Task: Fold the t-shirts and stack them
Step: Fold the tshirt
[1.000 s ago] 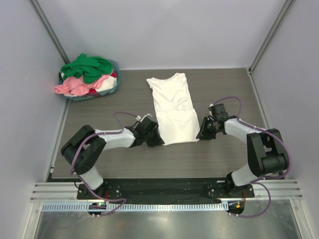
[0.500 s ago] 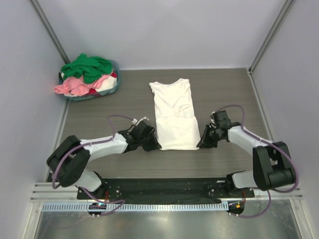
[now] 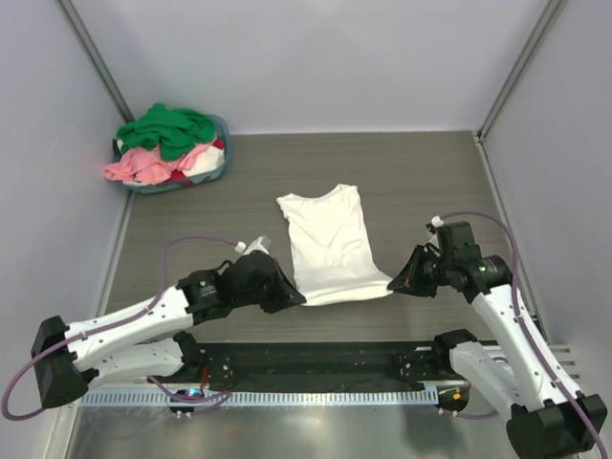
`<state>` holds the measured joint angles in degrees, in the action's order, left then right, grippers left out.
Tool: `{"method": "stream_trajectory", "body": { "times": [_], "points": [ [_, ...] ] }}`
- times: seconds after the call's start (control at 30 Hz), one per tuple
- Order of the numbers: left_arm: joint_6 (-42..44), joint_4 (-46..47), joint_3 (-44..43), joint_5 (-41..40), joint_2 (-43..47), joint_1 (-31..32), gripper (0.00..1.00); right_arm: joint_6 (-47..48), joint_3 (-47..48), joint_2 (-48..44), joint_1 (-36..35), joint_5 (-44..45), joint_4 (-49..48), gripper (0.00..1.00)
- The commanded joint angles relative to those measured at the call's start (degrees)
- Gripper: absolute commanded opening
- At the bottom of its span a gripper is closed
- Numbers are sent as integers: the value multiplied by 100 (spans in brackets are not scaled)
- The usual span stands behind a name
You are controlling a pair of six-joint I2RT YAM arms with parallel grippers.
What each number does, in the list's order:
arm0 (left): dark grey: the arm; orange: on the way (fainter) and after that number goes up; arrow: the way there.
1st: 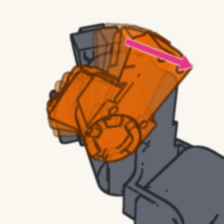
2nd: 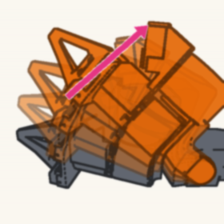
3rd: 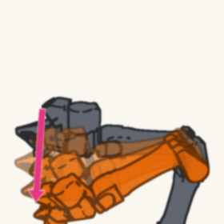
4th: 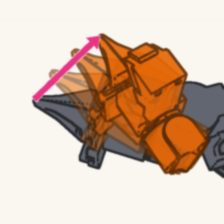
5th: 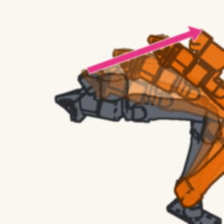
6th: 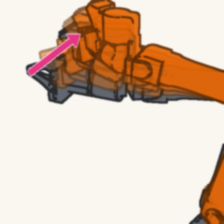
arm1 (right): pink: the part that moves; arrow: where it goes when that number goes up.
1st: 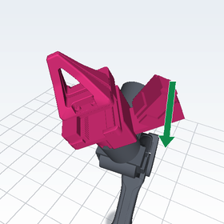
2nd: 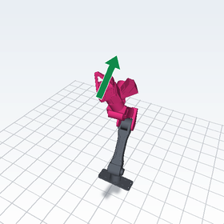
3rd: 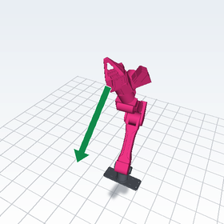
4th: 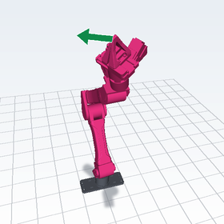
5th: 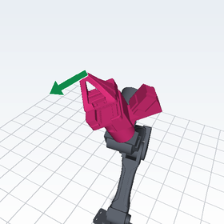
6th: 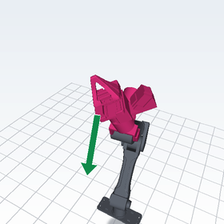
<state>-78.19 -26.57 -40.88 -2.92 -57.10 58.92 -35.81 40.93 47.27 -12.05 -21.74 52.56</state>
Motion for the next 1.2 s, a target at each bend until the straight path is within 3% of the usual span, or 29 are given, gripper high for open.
{"method": "stream_trajectory", "body": {
  "times": [0.0,0.27,0.5,0.97,1.17],
  "points": [
    [-293,-1095,-437,-367,287,24,0,-14,782,-122,1,29,791,1],
    [338,-2037,-1466,-1009,42,-292,2,513,2479,1089,1,697,994,1],
    [1024,-1615,-1633,71,-441,-1697,2,751,3271,2294,10,759,651,1],
    [1921,-1325,-2749,1285,-2243,-3131,1,1076,4933,4676,19,750,326,1],
    [2475,-1254,-3671,1978,-3551,-3948,2,1129,6092,5931,63,855,317,1]
  ]
}}
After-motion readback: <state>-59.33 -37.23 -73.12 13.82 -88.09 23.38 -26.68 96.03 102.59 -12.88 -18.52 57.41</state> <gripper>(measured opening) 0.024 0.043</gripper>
